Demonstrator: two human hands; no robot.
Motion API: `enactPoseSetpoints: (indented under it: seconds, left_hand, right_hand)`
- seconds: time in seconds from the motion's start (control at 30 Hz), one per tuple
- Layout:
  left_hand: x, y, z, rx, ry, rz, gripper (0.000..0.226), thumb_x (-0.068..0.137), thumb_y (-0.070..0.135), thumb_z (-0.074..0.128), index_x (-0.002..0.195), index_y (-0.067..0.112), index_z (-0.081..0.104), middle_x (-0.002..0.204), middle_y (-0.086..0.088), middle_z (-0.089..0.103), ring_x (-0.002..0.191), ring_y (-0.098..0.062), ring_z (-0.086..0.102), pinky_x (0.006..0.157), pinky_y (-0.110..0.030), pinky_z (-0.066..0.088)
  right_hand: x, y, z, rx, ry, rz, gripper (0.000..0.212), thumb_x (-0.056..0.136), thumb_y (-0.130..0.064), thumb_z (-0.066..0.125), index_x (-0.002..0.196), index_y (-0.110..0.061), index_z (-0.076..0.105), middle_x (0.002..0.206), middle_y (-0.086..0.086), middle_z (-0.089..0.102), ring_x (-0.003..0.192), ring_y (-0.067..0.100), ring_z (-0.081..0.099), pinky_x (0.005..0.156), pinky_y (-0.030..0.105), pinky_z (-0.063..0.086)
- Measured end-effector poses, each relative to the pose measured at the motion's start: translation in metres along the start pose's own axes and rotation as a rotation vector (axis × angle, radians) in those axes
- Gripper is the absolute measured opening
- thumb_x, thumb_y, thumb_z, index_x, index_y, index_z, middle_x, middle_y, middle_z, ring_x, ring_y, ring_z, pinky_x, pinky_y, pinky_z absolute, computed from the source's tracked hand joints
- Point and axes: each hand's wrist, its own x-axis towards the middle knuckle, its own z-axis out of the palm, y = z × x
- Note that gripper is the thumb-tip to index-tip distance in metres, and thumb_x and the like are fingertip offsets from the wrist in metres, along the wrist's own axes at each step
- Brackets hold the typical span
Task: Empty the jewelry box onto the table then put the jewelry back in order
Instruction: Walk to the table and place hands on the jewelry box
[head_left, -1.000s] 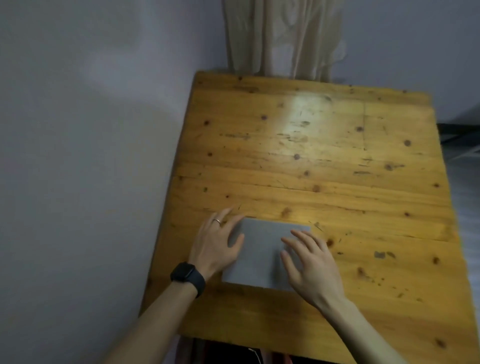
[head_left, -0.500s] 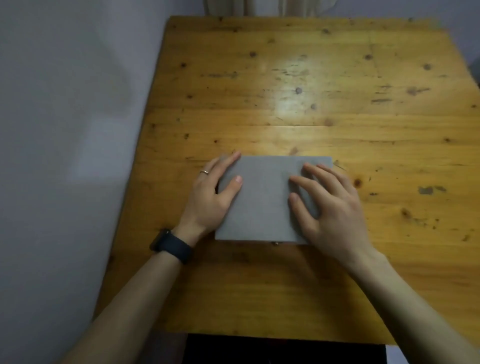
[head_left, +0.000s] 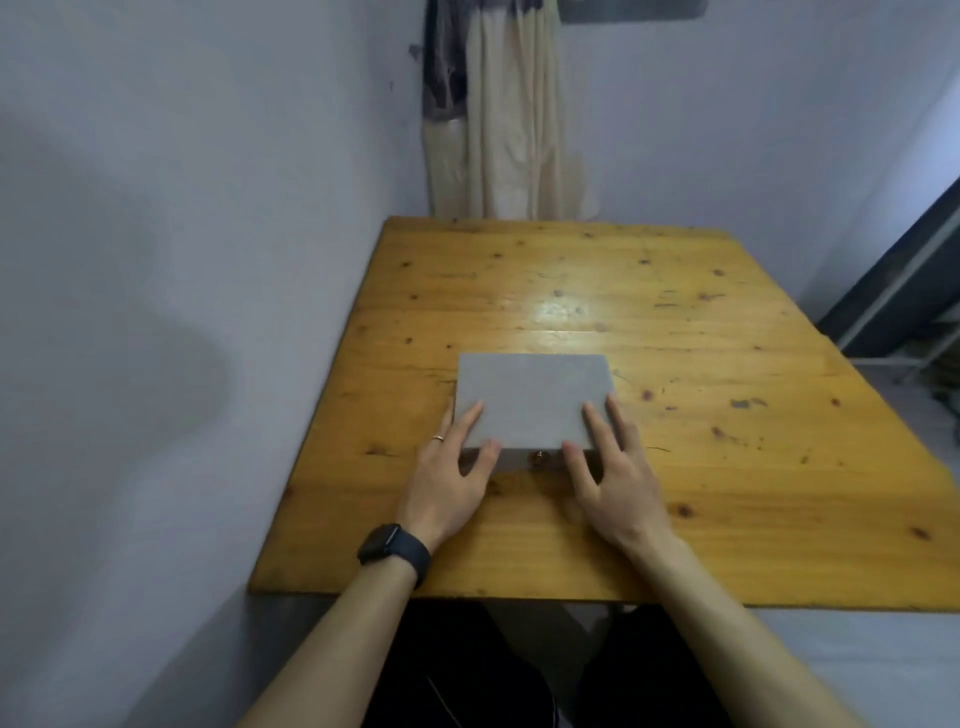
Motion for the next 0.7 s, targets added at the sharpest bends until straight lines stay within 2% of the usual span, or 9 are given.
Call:
enactPoseSetpoints:
  seconds: [0.13,0.2,0.3,0.47,0.7]
  left_hand:
    - [-0.005,-0.001,0.002,0.079,0.042,-0.013,0.057,0.094,0.064,0.047,0.147,0.053,0.029,0.162,0.008,0.027,0.139,-0.019,0.040,0.103,-0.035,0.041]
    - [-0.005,-0.002,0.003,0.095,0.054,-0.004,0.059,0.093,0.064,0.049,0.147,0.053,0.029,0.162,0.009,0.028,0.139,-0.020,0.041,0.103,-0.036,0.044]
    - [-0.004,-0.005,0.004,0.108,0.077,0.016,0.062,0.092,0.062,0.050,0.149,0.048,0.032,0.161,0.005,0.032,0.138,-0.022,0.043,0.102,-0.037,0.045]
    - [-0.003,-0.011,0.008,0.111,0.084,0.038,0.063,0.092,0.060,0.049,0.151,0.044,0.032,0.159,-0.001,0.036,0.134,-0.024,0.047,0.102,-0.040,0.047]
    - [-0.003,-0.011,0.010,0.146,0.111,0.050,0.061,0.095,0.053,0.054,0.151,0.044,0.031,0.159,-0.003,0.036,0.132,-0.026,0.049,0.099,-0.038,0.048]
  right_hand:
    - [-0.008,0.010,0.000,-0.073,-0.015,-0.068,0.087,0.088,-0.057,0.064,0.158,-0.024,0.024,0.167,-0.005,0.009,0.152,0.019,0.018,0.121,0.042,0.028]
    - [-0.011,0.014,0.003,-0.088,0.006,-0.089,0.090,0.086,-0.051,0.071,0.158,-0.022,0.025,0.167,-0.003,0.012,0.151,0.021,0.022,0.120,0.040,0.029]
    - [-0.012,0.014,0.006,-0.099,0.040,-0.070,0.089,0.084,-0.053,0.072,0.156,-0.023,0.028,0.165,-0.003,0.015,0.148,0.023,0.027,0.117,0.040,0.031]
    - [-0.008,0.007,0.010,-0.136,0.098,-0.053,0.086,0.080,-0.058,0.073,0.147,-0.021,0.034,0.158,0.001,0.026,0.134,0.032,0.042,0.103,0.048,0.047]
    - [-0.007,0.004,0.017,-0.175,0.149,-0.052,0.081,0.079,-0.058,0.073,0.141,-0.020,0.038,0.154,0.004,0.031,0.117,0.039,0.051,0.087,0.049,0.053]
